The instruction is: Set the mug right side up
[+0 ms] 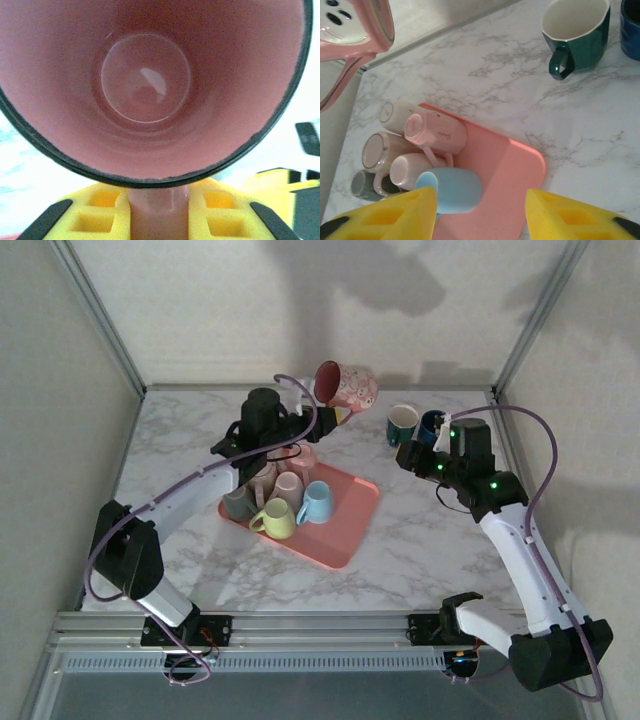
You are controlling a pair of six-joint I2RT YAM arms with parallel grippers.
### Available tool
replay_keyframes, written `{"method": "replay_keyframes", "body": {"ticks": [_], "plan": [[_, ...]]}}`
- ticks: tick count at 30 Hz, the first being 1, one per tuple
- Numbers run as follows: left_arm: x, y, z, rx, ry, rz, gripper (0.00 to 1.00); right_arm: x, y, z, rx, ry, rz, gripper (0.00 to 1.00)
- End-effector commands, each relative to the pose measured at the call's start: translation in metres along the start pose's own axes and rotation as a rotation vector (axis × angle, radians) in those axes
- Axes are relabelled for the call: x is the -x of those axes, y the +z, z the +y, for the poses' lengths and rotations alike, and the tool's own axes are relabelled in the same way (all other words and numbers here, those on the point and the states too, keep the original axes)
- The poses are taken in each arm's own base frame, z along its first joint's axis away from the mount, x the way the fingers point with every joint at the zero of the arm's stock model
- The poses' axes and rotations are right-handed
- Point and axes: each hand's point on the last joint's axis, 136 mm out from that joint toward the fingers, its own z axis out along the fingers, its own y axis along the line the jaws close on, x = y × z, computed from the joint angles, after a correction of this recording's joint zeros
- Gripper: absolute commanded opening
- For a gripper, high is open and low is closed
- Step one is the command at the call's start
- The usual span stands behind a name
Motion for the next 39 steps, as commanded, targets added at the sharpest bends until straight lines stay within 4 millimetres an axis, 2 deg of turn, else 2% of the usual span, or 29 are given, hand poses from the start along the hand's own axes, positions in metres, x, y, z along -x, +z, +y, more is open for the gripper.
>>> {"method": "replay_keyframes", "body": {"ticks": [1, 9, 15, 23, 32, 39], "plan": [[0.032, 0.005, -0.022, 0.002, 0.161, -0.077, 0.00, 0.006, -0.004, -0.005, -0.038, -0.031, -0.004, 0.53], [0.019, 0.040, -0.002, 0.111, 0.210, -0.020, 0.00, 0.005, 0.000, -0.015, -0.065, -0.031, 0.017, 0.55], [0.014, 0.062, 0.015, 0.185, 0.225, 0.008, 0.00, 0.006, 0.002, -0.036, -0.134, 0.034, 0.018, 0.55], [0.005, 0.091, 0.038, 0.278, 0.252, 0.054, 0.00, 0.004, 0.008, -0.050, -0.156, 0.087, 0.036, 0.55], [-0.010, 0.116, 0.080, 0.430, 0.277, 0.125, 0.00, 0.004, 0.016, -0.061, -0.158, 0.122, 0.058, 0.55], [-0.031, 0.137, 0.105, 0.480, 0.267, 0.187, 0.00, -0.001, 0.026, -0.068, -0.168, 0.127, 0.087, 0.55]]}}
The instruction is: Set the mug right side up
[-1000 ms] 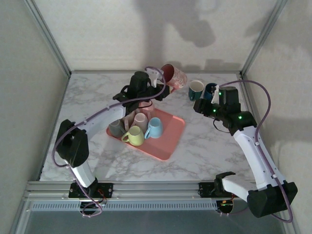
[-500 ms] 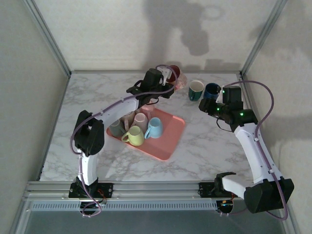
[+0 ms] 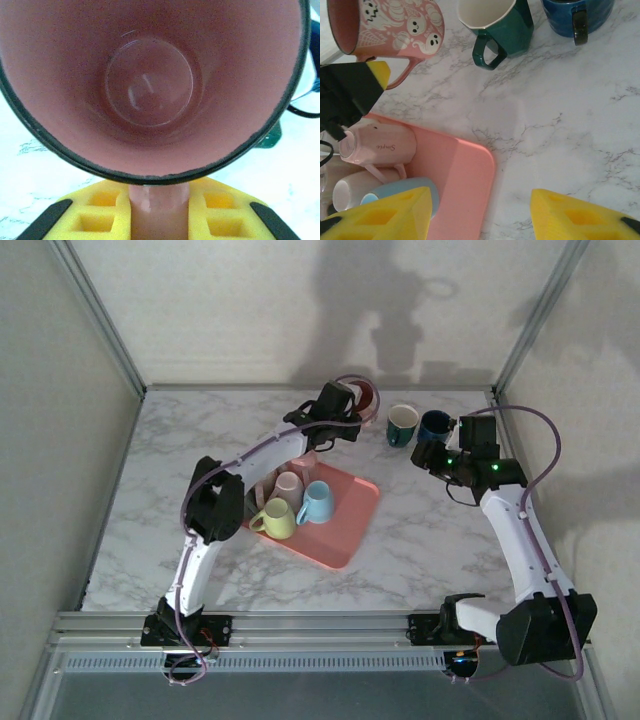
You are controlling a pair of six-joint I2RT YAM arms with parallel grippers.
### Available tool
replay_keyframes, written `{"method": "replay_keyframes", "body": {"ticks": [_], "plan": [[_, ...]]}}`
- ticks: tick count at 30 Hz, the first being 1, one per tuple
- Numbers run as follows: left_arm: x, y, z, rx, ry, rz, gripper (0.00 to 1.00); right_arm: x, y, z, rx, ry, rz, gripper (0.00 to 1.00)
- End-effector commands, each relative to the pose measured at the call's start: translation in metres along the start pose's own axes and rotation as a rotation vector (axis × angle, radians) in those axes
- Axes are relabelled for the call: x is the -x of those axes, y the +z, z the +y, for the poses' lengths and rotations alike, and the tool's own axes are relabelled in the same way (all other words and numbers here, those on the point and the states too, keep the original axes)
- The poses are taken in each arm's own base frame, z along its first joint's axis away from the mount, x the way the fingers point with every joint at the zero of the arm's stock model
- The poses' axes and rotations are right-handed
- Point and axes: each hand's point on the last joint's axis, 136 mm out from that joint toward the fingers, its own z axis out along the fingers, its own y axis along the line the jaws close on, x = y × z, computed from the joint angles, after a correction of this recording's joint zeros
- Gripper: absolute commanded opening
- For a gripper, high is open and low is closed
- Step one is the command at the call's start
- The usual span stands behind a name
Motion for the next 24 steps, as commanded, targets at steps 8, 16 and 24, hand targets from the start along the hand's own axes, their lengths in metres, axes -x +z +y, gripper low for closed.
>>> {"method": "replay_keyframes", "body": {"ticks": [8, 16, 24], "plan": [[0.027, 0.013, -0.007, 0.004, 0.017, -0.076, 0.00, -0.002, 0.016, -0.007, -0.004, 0.019, 0.030, 0.55], [0.016, 0.026, -0.005, 0.010, 0.015, -0.046, 0.00, -0.001, 0.018, -0.007, -0.004, 0.020, 0.034, 0.55], [0.011, 0.030, -0.007, -0.004, 0.004, -0.033, 0.16, -0.002, 0.017, -0.007, -0.007, 0.016, 0.033, 0.56]]}}
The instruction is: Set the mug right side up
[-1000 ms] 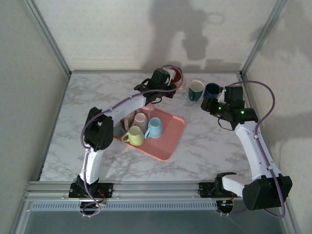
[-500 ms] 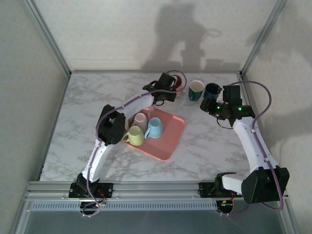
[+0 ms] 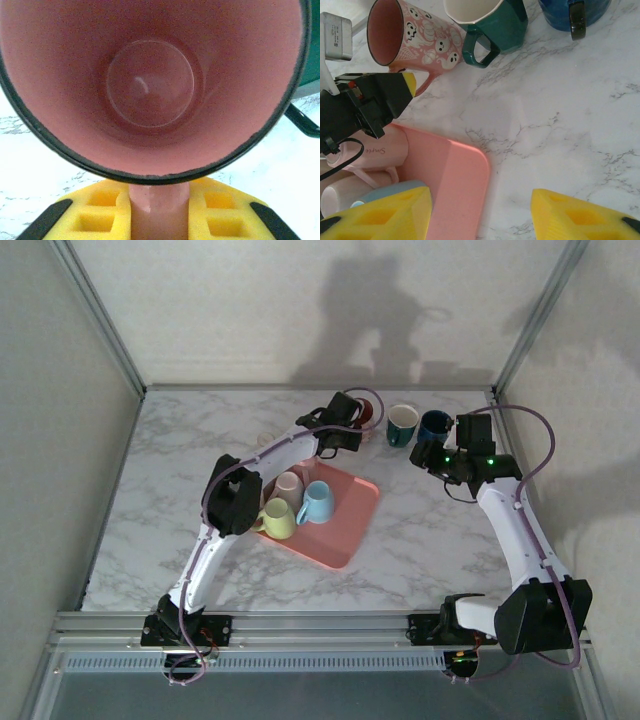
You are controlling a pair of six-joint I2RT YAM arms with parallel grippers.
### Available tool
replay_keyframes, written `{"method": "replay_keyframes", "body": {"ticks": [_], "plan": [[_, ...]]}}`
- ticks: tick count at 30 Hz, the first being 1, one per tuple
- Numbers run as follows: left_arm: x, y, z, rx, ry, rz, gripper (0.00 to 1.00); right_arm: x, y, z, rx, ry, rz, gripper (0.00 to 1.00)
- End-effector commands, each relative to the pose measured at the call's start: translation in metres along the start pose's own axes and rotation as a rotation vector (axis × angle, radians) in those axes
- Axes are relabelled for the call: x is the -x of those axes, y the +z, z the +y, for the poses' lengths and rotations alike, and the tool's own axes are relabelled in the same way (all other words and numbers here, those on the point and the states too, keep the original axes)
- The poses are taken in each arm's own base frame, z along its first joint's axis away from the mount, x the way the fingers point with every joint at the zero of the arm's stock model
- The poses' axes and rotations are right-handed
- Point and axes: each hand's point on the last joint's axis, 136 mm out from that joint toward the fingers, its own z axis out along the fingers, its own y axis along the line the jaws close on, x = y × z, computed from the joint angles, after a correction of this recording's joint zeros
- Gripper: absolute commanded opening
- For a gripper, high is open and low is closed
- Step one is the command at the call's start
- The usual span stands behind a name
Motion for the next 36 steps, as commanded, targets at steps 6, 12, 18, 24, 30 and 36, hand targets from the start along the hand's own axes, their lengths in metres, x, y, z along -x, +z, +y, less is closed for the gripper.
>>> {"method": "replay_keyframes", "body": {"ticks": [6, 12, 18, 24, 30, 36], "plan": [[0.051, -0.025, -0.018, -0.051, -0.001, -0.150, 0.30, -0.001, 0.000, 0.000, 0.011, 0.004, 0.007, 0.57], [0.061, -0.039, -0.024, -0.074, 0.003, -0.173, 0.48, -0.002, -0.004, -0.003, 0.000, -0.005, -0.001, 0.59], [0.080, -0.087, -0.033, -0.112, 0.019, -0.233, 0.53, -0.004, -0.013, -0.001, 0.003, -0.062, -0.010, 0.59], [0.067, -0.179, -0.033, -0.179, 0.073, -0.328, 0.58, -0.012, -0.022, 0.013, 0.092, -0.168, -0.004, 0.58], [-0.007, -0.246, -0.031, -0.277, 0.214, -0.273, 0.58, -0.033, -0.028, 0.030, 0.208, -0.226, 0.076, 0.56], [-0.076, -0.258, -0.003, -0.214, 0.284, -0.101, 0.61, -0.056, -0.031, 0.037, 0.251, -0.246, 0.157, 0.56]]}}
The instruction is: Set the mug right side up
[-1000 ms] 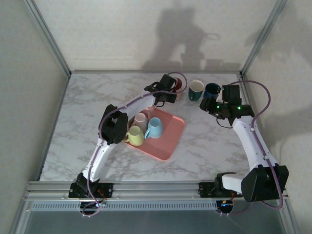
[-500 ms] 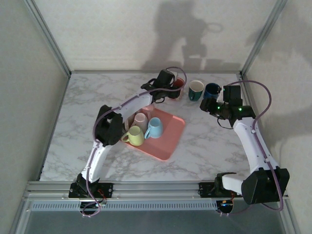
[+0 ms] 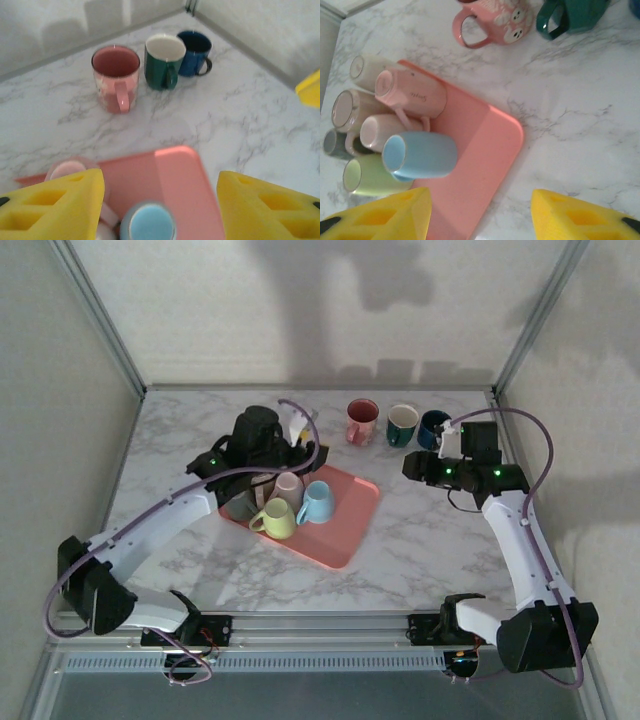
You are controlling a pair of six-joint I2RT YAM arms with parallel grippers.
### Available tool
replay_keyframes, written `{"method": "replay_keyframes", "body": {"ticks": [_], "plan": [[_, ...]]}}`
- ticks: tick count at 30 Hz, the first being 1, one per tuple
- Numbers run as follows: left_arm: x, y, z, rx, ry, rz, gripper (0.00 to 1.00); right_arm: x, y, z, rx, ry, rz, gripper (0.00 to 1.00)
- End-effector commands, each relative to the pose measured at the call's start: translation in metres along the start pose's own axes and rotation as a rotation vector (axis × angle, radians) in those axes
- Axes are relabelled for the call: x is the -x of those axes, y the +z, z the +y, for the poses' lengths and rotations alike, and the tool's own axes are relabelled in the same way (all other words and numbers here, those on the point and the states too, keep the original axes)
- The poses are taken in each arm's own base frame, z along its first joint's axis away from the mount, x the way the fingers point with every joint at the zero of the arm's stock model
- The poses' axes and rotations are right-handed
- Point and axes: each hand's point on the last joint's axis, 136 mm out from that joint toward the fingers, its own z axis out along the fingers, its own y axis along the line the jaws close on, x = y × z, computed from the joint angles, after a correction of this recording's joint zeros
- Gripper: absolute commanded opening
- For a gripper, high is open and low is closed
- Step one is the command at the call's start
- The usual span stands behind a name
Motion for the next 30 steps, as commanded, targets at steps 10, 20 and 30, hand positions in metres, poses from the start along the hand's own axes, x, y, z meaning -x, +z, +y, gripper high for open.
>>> {"method": "replay_keyframes", "body": {"ticks": [10, 20, 30], "plan": [[-0.132, -0.002, 0.002, -0.024, 0.015, 0.392, 0.62, -0.039, 0.028, 0.014, 0.086, 0.035, 0.193, 0.56], [-0.176, 0.027, 0.002, -0.060, -0.027, 0.510, 0.63, -0.037, 0.029, 0.018, 0.084, 0.026, 0.193, 0.58], [-0.189, 0.041, 0.010, -0.025, -0.042, 0.537, 0.61, -0.034, 0.037, 0.017, 0.098, 0.065, 0.181, 0.58]]}}
